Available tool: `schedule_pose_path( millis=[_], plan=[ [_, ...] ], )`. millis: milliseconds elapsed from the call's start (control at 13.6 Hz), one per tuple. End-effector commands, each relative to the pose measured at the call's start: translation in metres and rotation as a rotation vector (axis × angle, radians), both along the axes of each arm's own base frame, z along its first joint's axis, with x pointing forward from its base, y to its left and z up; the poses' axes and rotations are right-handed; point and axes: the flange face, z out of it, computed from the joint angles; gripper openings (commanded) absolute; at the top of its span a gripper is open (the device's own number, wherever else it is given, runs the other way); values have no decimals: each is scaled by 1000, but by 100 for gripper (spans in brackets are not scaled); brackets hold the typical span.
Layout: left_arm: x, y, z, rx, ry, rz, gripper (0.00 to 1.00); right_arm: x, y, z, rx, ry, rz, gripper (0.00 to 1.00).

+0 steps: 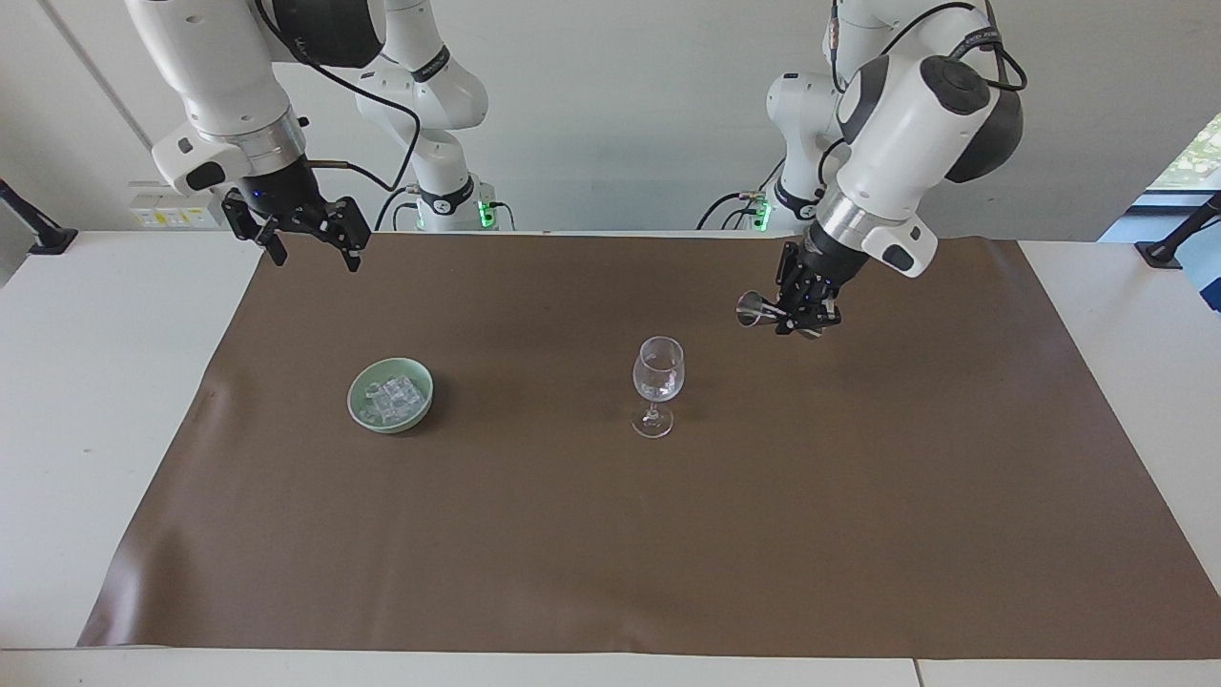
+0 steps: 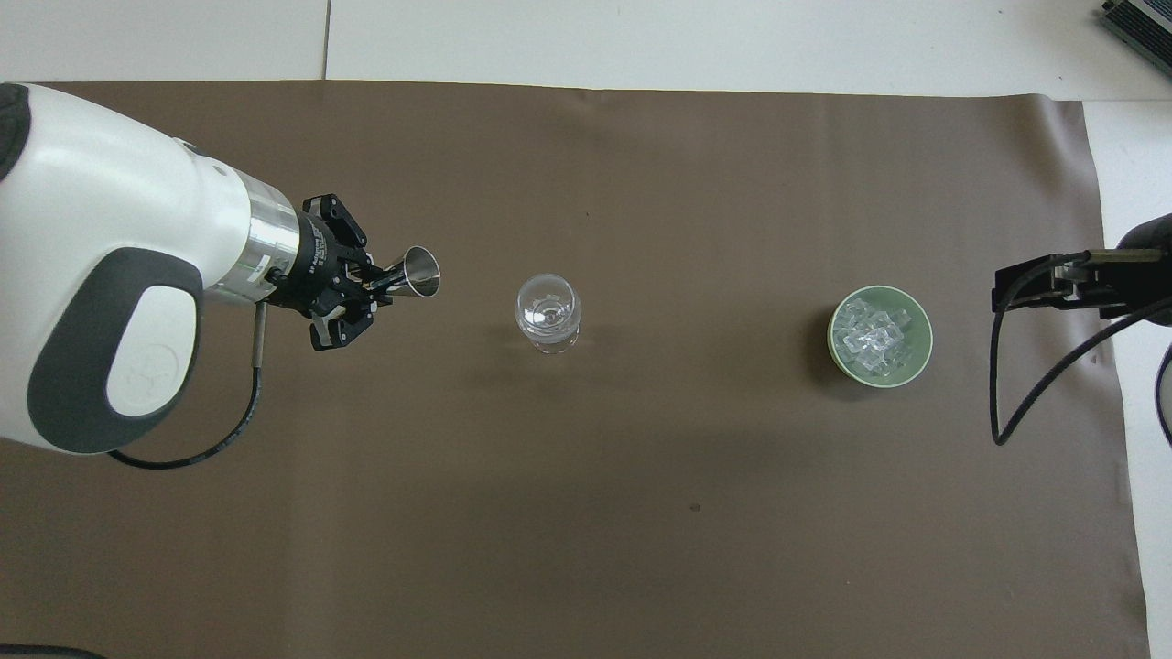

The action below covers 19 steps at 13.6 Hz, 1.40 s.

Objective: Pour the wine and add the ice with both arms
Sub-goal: 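Carry the jigger back with the left gripper while the right gripper reaches the ice cup, then set down the jigger with the left gripper while the right gripper grasps ice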

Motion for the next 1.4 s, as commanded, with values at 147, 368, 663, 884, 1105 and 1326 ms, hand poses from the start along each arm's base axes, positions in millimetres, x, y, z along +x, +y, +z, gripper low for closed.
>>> schedule_pose_path(
  millis=[147,368,663,884,1105,1326],
  plan=[
    [-9,96,-24,-264,44,43,0,5,-3,-72,18,-36,32,100],
    [-9,142,-45,-351,72,124,0,12,-4,-130,18,-67,57,100],
    [-22,176,-97,-524,41,55,0,21,-18,-186,19,-85,80,100],
    [-22,190,-128,-563,-46,-75,0,26,-32,-216,17,-95,85,100],
    [-24,206,-151,-624,-71,-49,0,23,-33,-251,18,-104,110,100],
    [-28,232,-169,-680,-83,50,0,25,-25,-259,19,-113,124,100]
  ],
)
